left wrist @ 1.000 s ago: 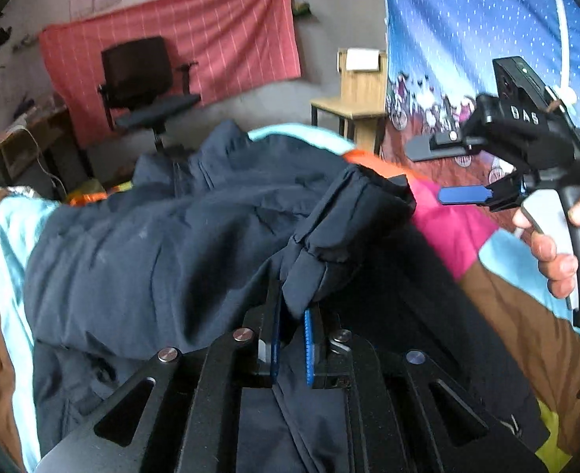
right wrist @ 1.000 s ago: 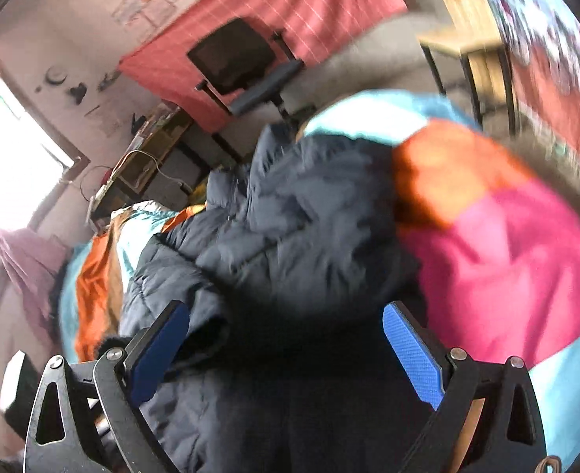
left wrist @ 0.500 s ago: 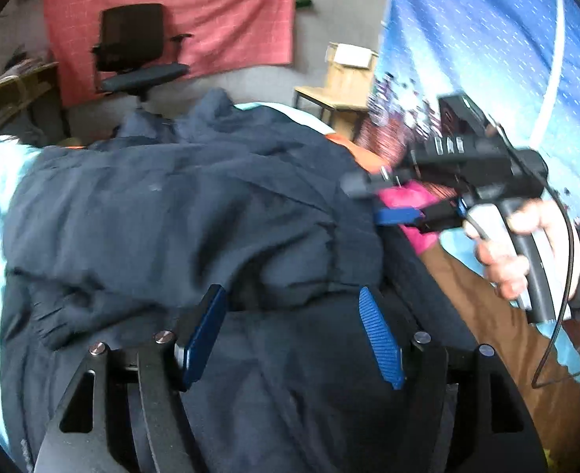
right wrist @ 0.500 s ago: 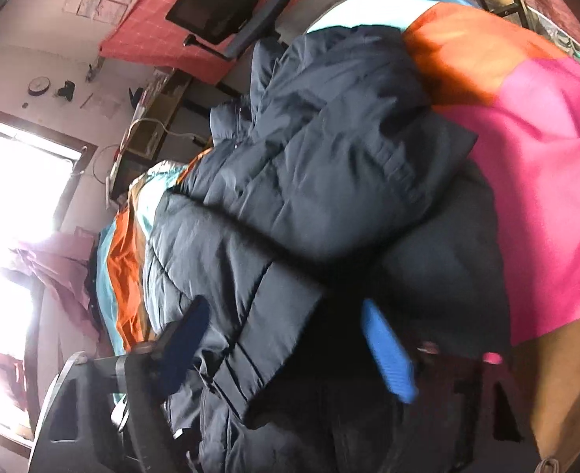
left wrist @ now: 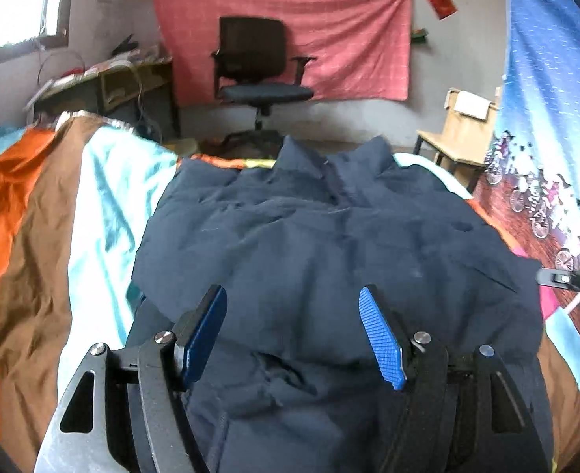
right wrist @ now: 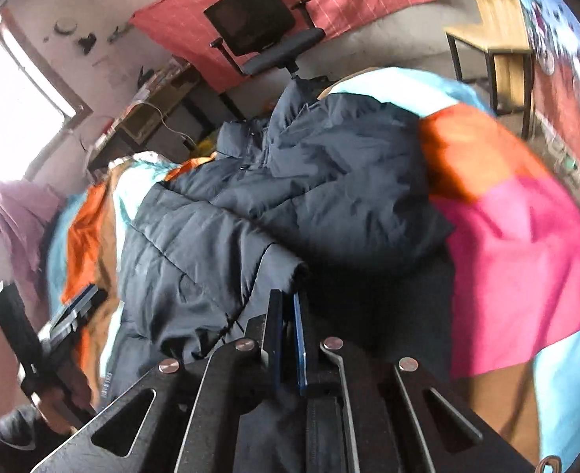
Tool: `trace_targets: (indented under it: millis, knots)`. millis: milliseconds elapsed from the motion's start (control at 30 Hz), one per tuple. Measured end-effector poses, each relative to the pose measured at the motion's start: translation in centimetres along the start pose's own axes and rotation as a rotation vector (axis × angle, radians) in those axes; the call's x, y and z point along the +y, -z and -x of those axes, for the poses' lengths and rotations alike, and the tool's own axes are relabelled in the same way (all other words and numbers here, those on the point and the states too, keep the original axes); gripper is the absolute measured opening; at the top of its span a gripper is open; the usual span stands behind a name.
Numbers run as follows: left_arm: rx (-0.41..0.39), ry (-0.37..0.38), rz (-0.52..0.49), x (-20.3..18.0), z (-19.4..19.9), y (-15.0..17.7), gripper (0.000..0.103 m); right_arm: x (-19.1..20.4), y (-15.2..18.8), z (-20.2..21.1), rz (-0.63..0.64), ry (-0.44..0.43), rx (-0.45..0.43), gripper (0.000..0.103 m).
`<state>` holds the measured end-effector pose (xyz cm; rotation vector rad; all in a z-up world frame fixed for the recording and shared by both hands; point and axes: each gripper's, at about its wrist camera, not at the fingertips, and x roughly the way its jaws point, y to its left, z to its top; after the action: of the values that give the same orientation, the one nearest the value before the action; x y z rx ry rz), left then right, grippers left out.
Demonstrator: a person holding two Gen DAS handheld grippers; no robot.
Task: Fold large clothes
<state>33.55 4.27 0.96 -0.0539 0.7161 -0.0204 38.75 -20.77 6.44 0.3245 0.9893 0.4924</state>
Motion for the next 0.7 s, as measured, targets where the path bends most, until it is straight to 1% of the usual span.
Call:
trace_targets:
  millis: [33,67,100,133,167,267,333,400,500,600,633,667,700]
  knots:
    - [0.023,-0.004,0.007,0.4,-0.3,0.0,0.064,0.5,0.2,-0.1,0.034,0.048,-0.012,0.009]
    - [0.045,-0.006,0.015,0.6,-0.8,0.0,0.064,1.3,0.4,0.0,0.099,0.119,-0.043,0.009]
    - [0.063,-0.004,0.024,0.8,-1.2,0.1,0.064,1.9,0.5,0.0,0.148,0.159,-0.063,0.01]
    - [0.075,0.0,0.028,0.9,-1.6,0.3,0.064,2.6,0.7,-0.1,0.199,0.18,-0.069,0.011]
    - [0.087,0.001,0.026,1.0,-1.8,0.6,0.064,3.0,0.8,-0.3,0.226,0.182,-0.062,0.019]
    - [0.127,-0.016,-0.007,0.9,-2.7,1.3,0.064,3.4,1.1,-1.1,0.228,0.163,-0.048,0.031]
    - [0.135,-0.028,-0.029,0.9,-2.7,1.7,0.064,3.6,1.4,-1.8,0.231,0.151,-0.03,0.034]
    - [0.12,-0.02,-0.032,1.1,-2.3,1.9,0.064,4.3,1.7,-2.3,0.246,0.151,-0.033,0.034]
    - [0.108,0.006,-0.03,1.4,-1.4,1.9,0.064,5.8,1.9,-2.7,0.295,0.141,-0.039,0.034]
    - [0.116,0.034,-0.055,1.7,-0.7,2.4,0.064,6.9,2.6,-3.3,0.34,0.142,-0.01,0.037]
    - [0.124,0.037,-0.072,1.8,-0.6,2.8,0.064,6.7,2.8,-3.5,0.337,0.142,-0.006,0.042]
    - [0.139,0.027,-0.095,1.9,-0.8,3.5,0.064,6.4,3.0,-3.8,0.328,0.151,0.004,0.05]
    - [0.153,0.013,-0.108,1.9,-1.1,3.8,0.064,6.0,3.1,-4.1,0.315,0.163,0.015,0.052]
